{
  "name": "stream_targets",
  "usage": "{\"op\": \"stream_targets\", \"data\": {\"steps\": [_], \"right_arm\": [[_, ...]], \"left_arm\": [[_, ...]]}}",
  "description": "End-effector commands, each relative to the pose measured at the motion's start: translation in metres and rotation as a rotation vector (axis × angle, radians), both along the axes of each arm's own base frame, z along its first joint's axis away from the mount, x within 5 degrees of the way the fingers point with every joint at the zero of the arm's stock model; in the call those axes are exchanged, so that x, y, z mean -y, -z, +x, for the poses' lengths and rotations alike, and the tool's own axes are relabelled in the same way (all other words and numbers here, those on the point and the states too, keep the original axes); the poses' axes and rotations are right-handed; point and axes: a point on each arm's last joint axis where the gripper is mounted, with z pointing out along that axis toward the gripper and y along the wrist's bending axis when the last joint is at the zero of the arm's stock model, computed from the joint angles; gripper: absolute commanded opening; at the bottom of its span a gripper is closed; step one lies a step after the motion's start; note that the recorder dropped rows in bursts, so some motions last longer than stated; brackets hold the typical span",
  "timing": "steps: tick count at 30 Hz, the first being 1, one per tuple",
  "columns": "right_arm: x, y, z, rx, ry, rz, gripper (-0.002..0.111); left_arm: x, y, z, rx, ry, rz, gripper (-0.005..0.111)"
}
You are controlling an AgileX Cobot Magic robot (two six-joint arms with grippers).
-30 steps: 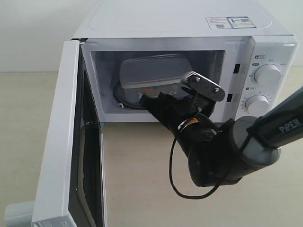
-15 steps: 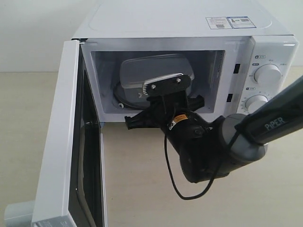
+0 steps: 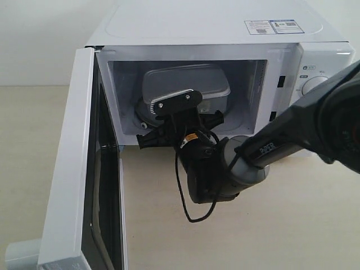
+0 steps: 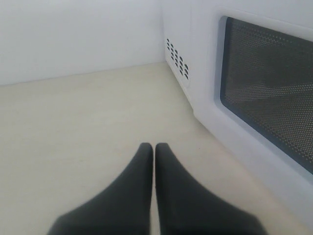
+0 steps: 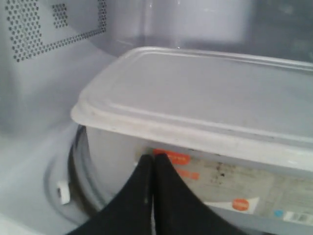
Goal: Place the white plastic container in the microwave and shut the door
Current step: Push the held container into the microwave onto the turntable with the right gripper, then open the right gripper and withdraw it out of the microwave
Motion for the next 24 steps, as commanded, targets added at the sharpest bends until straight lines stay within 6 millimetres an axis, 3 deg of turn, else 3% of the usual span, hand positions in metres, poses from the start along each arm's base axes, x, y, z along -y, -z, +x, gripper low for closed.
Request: {"op": "stream_targets", "data": {"steps": [1,10,17,24], "right_arm": [[0.008,-0.002,0.009,0.015,0.048,0.011,0.0],[0.013,-0.004,0.005,-0.014,0.055,0.01,0.0],[0.024,-0.026,-0.029,-0.003,0.04,-0.006,0.0],[0.015,-0.049,-0.083,-0.023,-0.065,-0.026,0.0]], "left_arm": [[0.0,0.001,0.0,-0.002,-0.005,0.006,0.004],[0.0,0.001,0.0,-0.002,-0.005,0.006,0.004],[0.0,0.001,0.0,-0.002,-0.005,0.006,0.004],[0.0,0.001,0.0,-0.002,-0.005,0.006,0.004]]}}
